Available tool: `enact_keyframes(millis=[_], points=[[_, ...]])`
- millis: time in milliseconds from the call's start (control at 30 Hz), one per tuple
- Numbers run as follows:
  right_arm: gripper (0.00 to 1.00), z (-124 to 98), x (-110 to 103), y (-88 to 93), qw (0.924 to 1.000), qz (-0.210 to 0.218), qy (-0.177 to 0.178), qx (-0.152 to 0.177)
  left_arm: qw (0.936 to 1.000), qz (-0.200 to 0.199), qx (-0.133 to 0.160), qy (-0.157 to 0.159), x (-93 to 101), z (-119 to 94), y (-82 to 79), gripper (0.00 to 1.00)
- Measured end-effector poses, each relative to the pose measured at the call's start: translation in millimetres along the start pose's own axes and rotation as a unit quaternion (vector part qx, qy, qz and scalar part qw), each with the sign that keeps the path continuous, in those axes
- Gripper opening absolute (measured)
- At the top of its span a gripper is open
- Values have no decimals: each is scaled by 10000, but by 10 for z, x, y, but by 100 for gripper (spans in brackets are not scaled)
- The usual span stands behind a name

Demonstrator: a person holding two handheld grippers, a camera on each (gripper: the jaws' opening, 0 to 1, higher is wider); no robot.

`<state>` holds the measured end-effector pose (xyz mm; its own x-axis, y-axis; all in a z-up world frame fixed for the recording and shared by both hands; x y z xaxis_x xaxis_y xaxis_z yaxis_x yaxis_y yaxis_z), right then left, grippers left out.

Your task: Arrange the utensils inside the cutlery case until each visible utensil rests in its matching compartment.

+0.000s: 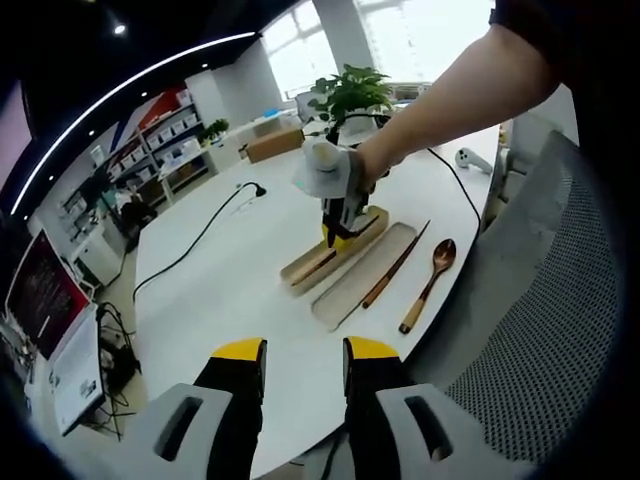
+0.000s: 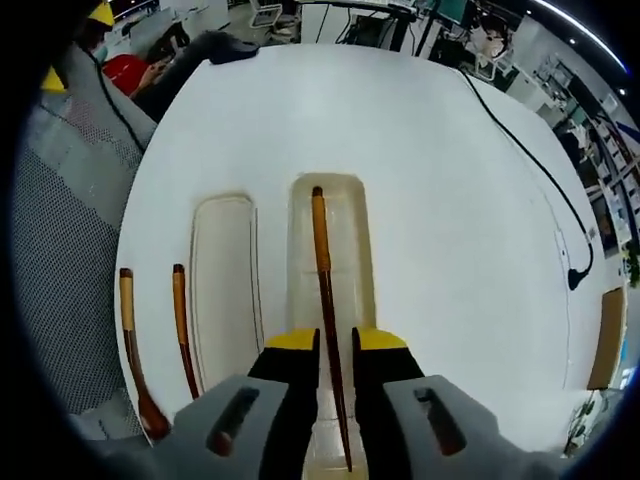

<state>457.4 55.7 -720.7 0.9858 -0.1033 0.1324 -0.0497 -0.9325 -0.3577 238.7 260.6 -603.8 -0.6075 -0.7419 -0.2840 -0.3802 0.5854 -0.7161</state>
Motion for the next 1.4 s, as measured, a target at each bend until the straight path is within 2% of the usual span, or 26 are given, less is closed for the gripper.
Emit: enact_keyframes(millis=[333, 633, 767, 833, 1133, 1400], points=[[15, -241, 9, -73, 9994, -2, 257, 213, 10000, 33, 41, -44, -4, -9, -3, 30], [20, -433, -52, -58, 9986, -60, 430, 292, 9999, 80, 72, -71, 1, -15, -4, 30], [22, -491, -62, -13, 9987, 33, 471, 213, 9999, 102, 73, -74, 4, -17, -4, 30], [22, -537, -69, 15, 9984, 69, 476, 296, 9999, 109, 68, -66, 8, -17, -3, 30], [22, -678, -207, 109, 9980, 201, 472, 381, 9998, 161, 123, -67, 25, -29, -17, 30], [23, -803, -361, 94, 9974, 192, 463, 522, 9996, 233, 129, -28, 44, -36, -23, 29]])
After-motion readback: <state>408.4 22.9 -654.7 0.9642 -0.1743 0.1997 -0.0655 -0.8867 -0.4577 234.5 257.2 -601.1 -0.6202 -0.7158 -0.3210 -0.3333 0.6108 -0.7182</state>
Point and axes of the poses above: the point that each gripper's makers call its tool centre point, and the gripper's own axes: z roughly forward along the fingers, x roughly to its right, y roughly out of its underside, the point moved 10 cm from there along -z, roughly backward along the fingers, and after that the axes turned 1 degree about y, right-handed, at the moved point
